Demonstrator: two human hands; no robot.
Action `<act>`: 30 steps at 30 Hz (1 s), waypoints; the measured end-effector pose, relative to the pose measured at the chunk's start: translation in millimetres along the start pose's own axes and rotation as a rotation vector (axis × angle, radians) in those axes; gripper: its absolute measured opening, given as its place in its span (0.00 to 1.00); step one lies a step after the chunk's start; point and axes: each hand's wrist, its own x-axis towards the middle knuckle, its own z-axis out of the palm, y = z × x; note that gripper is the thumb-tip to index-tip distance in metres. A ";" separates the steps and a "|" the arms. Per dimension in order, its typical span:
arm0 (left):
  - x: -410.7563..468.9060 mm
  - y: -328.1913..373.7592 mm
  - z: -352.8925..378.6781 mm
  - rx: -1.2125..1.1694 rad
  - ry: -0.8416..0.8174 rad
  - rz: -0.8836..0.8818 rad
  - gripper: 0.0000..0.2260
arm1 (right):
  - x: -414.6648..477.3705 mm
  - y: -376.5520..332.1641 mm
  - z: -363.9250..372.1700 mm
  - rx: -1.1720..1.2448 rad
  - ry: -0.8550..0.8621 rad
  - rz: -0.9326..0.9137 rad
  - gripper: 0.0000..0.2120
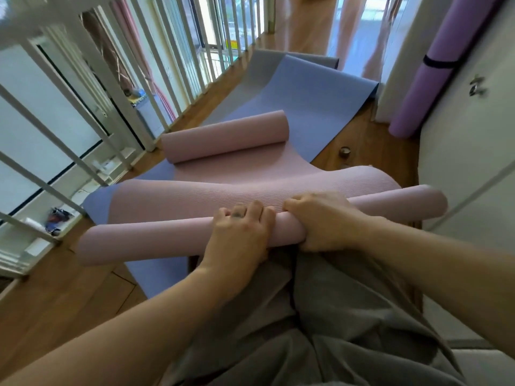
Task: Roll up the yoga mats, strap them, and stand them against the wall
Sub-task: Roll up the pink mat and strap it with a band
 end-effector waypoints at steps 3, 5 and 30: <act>10.1 -4.6 -0.8 -0.042 0.004 -0.025 0.26 | 12.8 5.8 -18.8 0.105 -0.235 0.022 0.22; 18.9 -11.3 -4.4 -0.127 -0.058 -0.035 0.27 | 11.6 3.6 -15.9 0.068 -0.153 0.053 0.21; -44.1 9.2 -10.9 -0.093 -0.033 0.106 0.30 | -49.3 -46.0 10.5 -0.044 0.047 -0.014 0.20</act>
